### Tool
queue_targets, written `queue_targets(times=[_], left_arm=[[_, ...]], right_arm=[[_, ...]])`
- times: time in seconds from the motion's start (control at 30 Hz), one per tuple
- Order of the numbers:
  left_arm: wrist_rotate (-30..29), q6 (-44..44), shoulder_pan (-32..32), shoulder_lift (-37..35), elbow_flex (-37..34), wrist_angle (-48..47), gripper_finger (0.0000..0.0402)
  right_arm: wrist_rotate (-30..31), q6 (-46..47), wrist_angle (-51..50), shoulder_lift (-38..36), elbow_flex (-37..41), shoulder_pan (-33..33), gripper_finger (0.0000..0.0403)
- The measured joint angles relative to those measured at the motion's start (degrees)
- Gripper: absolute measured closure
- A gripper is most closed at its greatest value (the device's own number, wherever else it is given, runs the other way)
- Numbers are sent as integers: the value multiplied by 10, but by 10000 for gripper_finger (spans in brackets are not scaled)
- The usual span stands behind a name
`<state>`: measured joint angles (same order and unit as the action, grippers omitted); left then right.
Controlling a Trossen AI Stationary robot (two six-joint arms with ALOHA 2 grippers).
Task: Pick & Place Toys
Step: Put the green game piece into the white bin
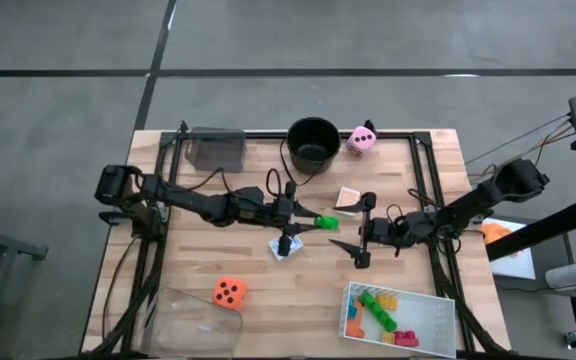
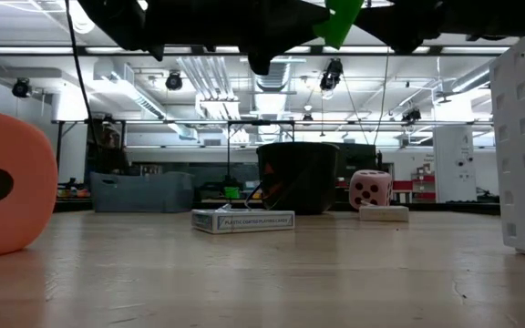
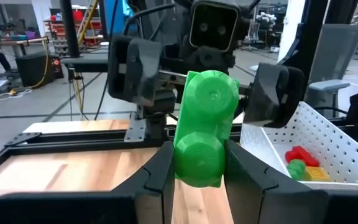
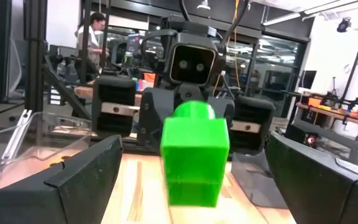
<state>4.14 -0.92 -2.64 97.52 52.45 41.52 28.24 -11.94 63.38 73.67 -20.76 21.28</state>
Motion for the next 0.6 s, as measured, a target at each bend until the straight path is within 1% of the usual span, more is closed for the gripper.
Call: queue_targets(times=[0.27,0.33,0.4,0.47,0.6], left_arm=[[9,1,-4,0,0,-2,302],[10,1,-4,0,0,-2,302],[11,1,-4,0,0,-2,302],[15,0,-4,0,0,-1,302],[15,-1,-4,0,0,0,302]], right_arm=[[-13,0,-2,13,-17,-9,16],[-14,1,-3,17,-20,-9,23],[-14,3,-7,19,-21,-9,42],[-14,4,-10,23,-25,-9,71],[-24,6,-28,22,-34,-9,151]])
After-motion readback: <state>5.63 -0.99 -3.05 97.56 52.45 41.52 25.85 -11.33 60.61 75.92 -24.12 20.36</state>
